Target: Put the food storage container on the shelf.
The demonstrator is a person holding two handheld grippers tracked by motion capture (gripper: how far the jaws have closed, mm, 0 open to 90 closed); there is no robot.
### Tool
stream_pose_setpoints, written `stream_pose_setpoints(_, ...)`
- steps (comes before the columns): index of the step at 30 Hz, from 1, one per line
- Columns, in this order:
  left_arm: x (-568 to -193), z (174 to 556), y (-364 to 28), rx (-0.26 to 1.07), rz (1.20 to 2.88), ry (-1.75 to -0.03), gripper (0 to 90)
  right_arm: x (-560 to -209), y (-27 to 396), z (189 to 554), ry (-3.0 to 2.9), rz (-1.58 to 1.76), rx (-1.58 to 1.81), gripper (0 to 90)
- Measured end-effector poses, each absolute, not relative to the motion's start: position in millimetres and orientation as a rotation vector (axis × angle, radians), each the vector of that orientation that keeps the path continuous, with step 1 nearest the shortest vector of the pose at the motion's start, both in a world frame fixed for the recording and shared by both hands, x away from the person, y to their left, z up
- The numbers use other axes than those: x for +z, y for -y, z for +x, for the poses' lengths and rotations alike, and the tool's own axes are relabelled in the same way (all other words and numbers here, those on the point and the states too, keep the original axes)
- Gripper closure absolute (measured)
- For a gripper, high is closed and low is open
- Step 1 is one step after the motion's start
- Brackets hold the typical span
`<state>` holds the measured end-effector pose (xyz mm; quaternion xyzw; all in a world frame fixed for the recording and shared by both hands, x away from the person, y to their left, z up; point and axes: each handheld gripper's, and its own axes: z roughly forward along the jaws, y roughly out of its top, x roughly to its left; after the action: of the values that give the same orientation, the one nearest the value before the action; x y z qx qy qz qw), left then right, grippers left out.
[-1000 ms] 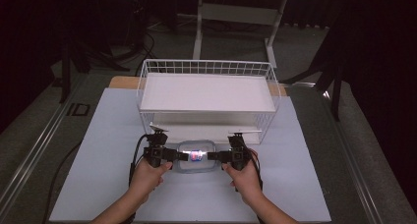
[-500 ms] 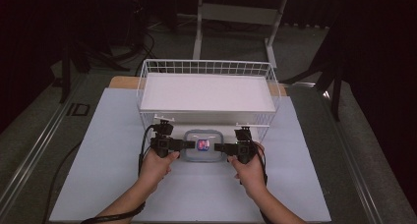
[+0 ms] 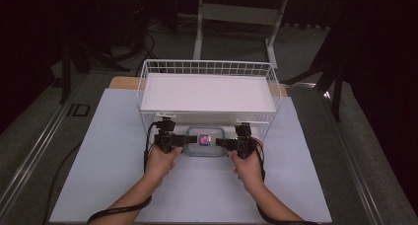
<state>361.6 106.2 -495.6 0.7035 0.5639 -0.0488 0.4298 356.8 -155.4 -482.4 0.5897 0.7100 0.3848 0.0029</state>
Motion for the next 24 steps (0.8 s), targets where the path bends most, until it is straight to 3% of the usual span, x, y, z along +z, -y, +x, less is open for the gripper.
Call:
stream_pose_setpoints(13, -506.4, 374.9, -109.9, -0.138, 1.712, -1.363, 45.3, -485.5, 155.8, 364.1, -2.179, 1.83, 1.24, 54.5)
stream_pose_setpoints(24, -514.2, 373.0, -111.3, 0.006, 1.694, -1.256, 42.1, -494.1, 159.1, 371.1, -2.142, 1.576, 1.312, 44.3)
